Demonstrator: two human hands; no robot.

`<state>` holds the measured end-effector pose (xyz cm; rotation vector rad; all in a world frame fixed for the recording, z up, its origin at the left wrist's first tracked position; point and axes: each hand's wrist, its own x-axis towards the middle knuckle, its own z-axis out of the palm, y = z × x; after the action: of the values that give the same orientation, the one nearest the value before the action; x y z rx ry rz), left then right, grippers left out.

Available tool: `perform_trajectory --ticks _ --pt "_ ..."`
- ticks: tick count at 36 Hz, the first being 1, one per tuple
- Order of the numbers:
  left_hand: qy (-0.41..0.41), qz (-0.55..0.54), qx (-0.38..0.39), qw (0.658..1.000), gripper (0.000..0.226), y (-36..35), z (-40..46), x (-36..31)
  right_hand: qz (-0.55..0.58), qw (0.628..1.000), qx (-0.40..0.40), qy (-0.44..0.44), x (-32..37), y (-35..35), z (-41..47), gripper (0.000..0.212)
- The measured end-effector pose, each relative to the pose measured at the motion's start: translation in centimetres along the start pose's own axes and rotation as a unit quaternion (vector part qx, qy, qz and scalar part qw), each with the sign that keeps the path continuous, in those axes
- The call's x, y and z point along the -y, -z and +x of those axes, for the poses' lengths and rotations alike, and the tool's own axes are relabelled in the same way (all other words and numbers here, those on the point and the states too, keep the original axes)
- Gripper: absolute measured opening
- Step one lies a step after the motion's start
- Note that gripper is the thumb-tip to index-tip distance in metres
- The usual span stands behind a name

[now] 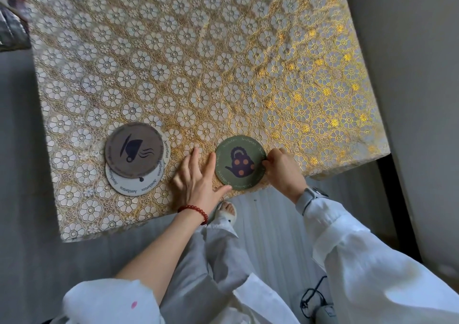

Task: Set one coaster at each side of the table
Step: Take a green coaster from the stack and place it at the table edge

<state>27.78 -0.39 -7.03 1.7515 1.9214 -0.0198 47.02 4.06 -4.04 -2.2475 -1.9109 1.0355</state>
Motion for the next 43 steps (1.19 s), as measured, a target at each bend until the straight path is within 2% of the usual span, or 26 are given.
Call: perform_trajectory --ticks 34,37,39,43 --pt "-0.008 0.030 0.033 0.999 0.093 0.6 0.1 0.8 -0.109 0.993 0.039 0.016 -0.3 -0.3 0.3 0.022" --pt "-0.006 0.029 0.030 0.999 0.091 0.6 0.1 0.6 -0.082 0.996 0.021 -0.004 0.0 -0.4 0.3 0.022" --pt "-0.006 0.031 0.027 0.999 0.091 0.5 0.0 0.6 -0.065 0.998 -0.007 -0.007 -0.1 -0.6 -0.1 0.028" --pt "-0.009 0.032 0.028 0.999 0.092 0.4 -0.1 0.6 -0.114 0.992 -0.030 0.043 -0.7 -1.2 -1.1 0.049"
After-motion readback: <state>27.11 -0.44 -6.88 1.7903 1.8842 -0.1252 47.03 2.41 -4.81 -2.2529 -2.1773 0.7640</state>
